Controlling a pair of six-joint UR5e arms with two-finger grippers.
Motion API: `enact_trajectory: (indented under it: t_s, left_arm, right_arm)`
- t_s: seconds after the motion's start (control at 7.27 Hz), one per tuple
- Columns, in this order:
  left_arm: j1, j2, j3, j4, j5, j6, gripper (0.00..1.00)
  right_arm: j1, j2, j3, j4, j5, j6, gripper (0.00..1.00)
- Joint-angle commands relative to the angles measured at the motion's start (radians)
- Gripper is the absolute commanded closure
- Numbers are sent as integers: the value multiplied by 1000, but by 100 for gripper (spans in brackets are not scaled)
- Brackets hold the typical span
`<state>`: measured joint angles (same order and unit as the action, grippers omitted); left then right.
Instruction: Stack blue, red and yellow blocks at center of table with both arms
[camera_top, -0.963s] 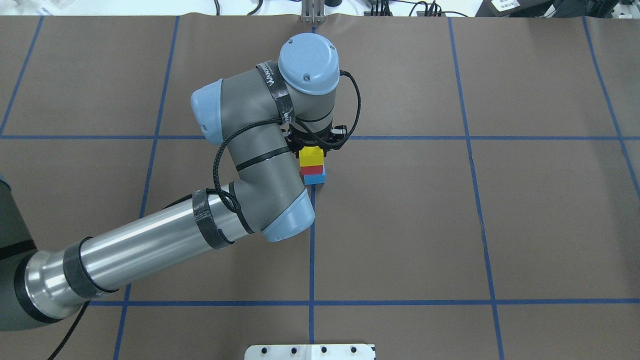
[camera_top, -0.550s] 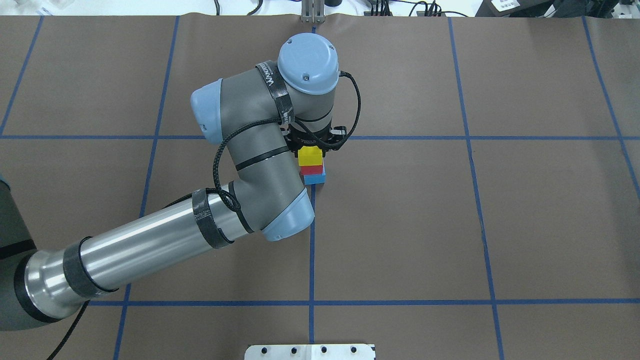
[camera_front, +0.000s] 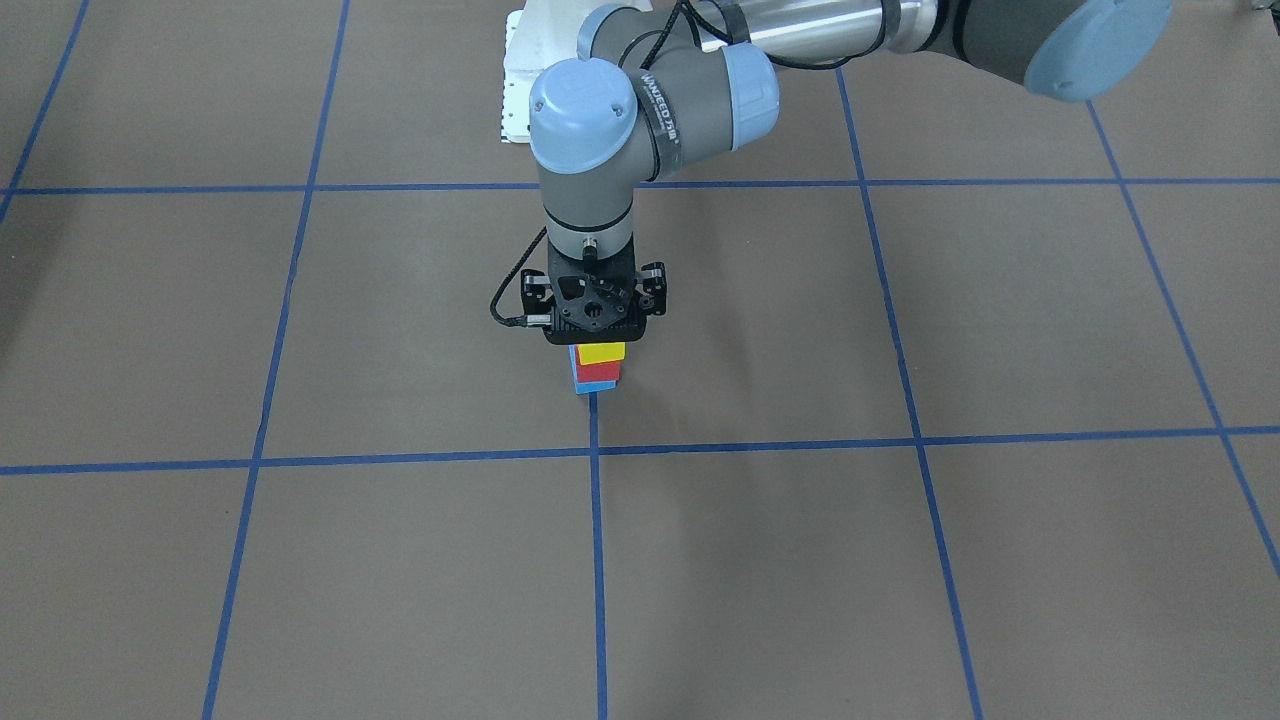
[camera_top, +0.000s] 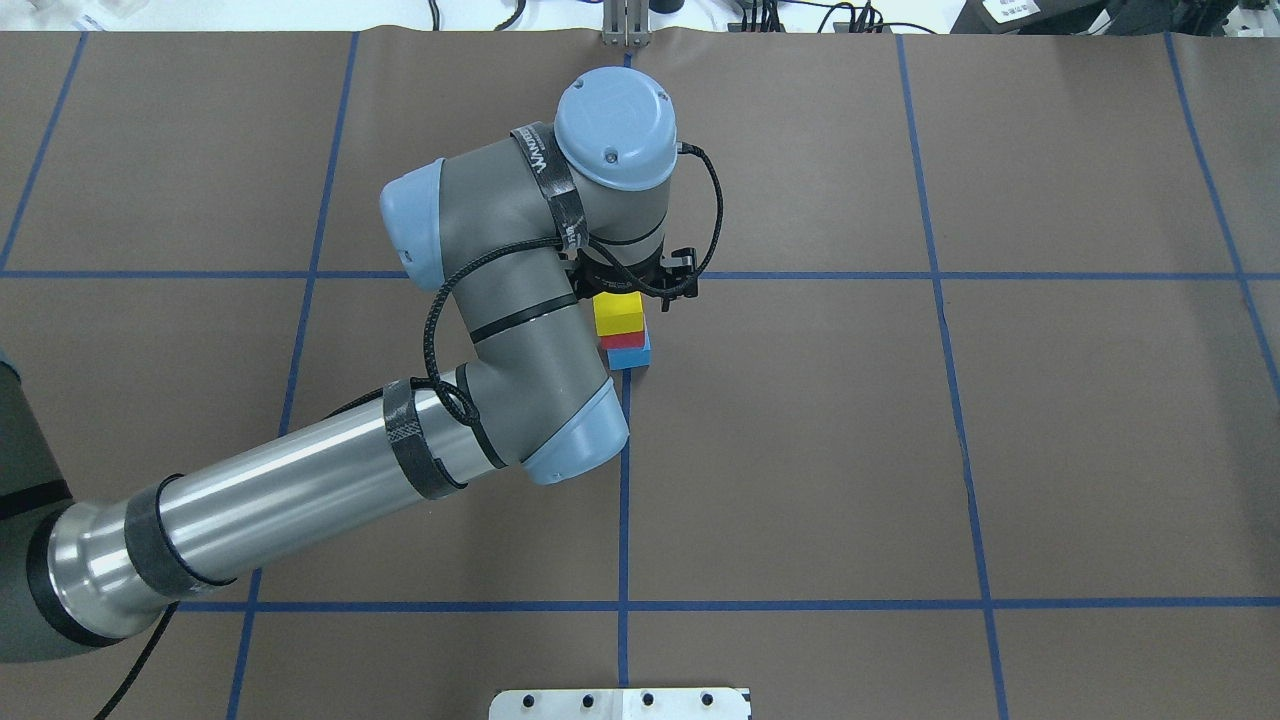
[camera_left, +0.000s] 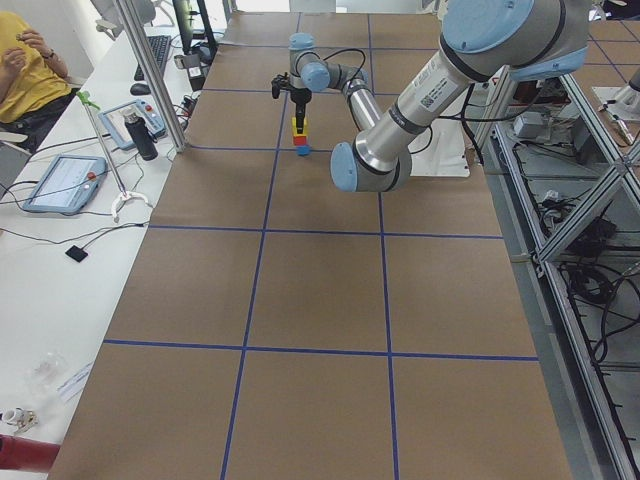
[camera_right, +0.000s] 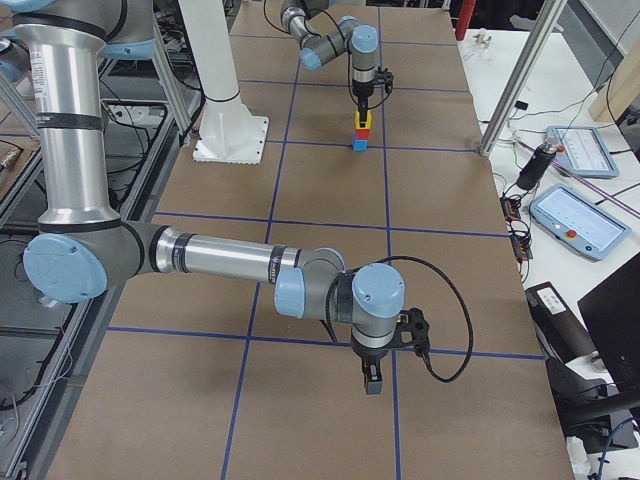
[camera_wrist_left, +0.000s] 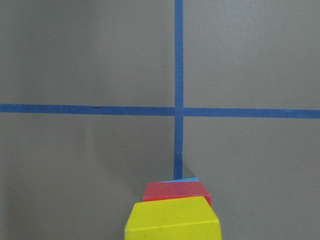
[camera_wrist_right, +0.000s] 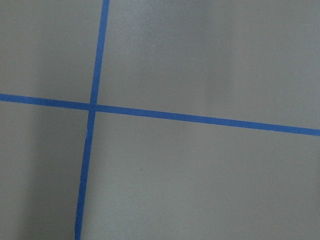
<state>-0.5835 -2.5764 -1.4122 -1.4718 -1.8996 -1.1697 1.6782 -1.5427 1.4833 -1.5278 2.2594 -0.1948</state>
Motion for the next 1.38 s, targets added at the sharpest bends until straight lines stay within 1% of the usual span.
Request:
enact_trajectory:
  t_s: [0.0,0.14,0.28,0.41,0.55,0.69,0.83,0.96,1.1,1.24]
  left_arm:
    - [-13,2,-75,16,-7,1,0]
    - [-31,22,-130,57,-36,5,0]
    - [-65,75,-251,132,-70,97,0]
    - [-102,175,-415,234,-72,198,0]
    - [-163,273,-556,317,-82,335,0]
    - [-244,383,-664,368,-108,492,0]
    - [-350,521,-732,369,-151,692,0]
    - [-501,620,-729,369,-218,919,0]
    - [-645,709,-697,367,-273,1138,0]
    - [-774,770,-632,360,-314,1347,0]
  right_arm:
    - [0,1,0,0,0,-3,1]
    - [0,1,0,0,0,-8,1]
    - [0,1,0,0,0,-8,0]
    - [0,1,2,0,2,-8,0]
    - [3,0,2,0,2,-9,1]
    - [11,0,2,0,2,-11,1]
    - [24,-13,2,0,5,-23,1]
    - [43,-20,5,0,12,-50,0]
    - [52,-45,32,0,14,-51,0]
    - [52,-62,63,-6,15,-51,0]
